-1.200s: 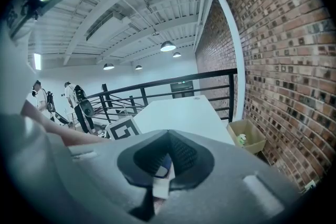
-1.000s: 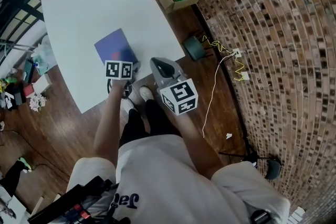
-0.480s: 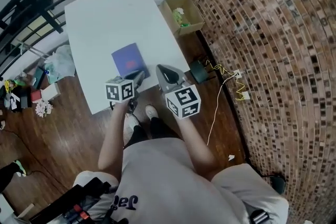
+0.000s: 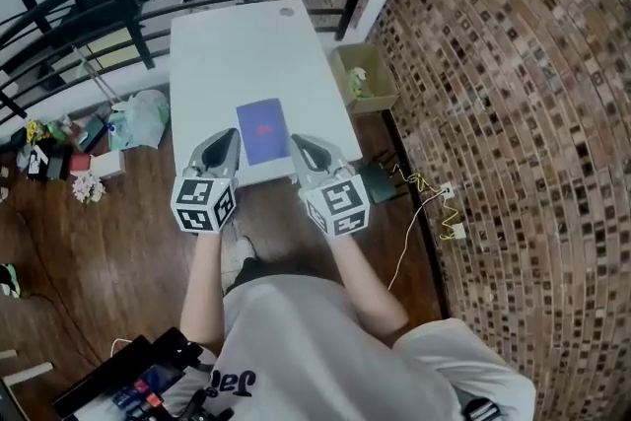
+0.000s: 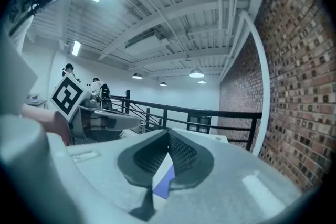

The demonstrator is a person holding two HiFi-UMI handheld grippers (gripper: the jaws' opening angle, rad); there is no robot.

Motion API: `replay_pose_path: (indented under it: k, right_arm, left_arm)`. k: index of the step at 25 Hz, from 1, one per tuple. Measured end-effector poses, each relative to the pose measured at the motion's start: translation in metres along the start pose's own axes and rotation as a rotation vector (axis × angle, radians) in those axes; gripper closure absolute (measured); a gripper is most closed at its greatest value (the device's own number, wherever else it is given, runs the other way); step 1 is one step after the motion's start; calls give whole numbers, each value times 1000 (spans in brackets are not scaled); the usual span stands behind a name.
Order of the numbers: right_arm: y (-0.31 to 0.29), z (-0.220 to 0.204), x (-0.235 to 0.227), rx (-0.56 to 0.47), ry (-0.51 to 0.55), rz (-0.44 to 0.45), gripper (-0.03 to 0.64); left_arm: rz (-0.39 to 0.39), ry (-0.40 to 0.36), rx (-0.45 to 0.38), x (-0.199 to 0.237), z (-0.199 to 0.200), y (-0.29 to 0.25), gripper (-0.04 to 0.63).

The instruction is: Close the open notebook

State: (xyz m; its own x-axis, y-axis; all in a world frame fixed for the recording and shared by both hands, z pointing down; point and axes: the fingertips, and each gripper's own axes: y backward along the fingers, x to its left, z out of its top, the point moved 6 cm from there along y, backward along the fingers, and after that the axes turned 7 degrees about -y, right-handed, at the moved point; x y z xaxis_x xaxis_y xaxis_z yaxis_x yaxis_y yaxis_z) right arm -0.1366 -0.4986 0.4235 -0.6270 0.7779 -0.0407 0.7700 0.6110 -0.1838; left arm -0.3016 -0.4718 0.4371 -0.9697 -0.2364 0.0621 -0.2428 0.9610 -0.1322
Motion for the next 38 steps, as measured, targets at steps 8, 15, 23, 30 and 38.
replay_pose_path:
  k: [8, 15, 23, 30, 38]
  right_arm:
    - [133, -37, 23, -33, -76, 120, 629]
    - [221, -46, 30, 46, -121, 194, 629]
    - [264, -13, 59, -50, -37, 177, 628]
    - [282, -13, 84, -114, -14, 171, 627]
    - [290, -12, 85, -133, -24, 135, 627]
  left_arm:
    - [212, -25, -69, -118, -13, 116, 580]
    - [137, -13, -13, -227, -14, 158, 580]
    - [118, -86, -100, -256, 17, 185, 580]
    - [170, -100, -139, -253, 16, 217, 578]
    - [163, -134, -133, -255, 19, 224, 578]
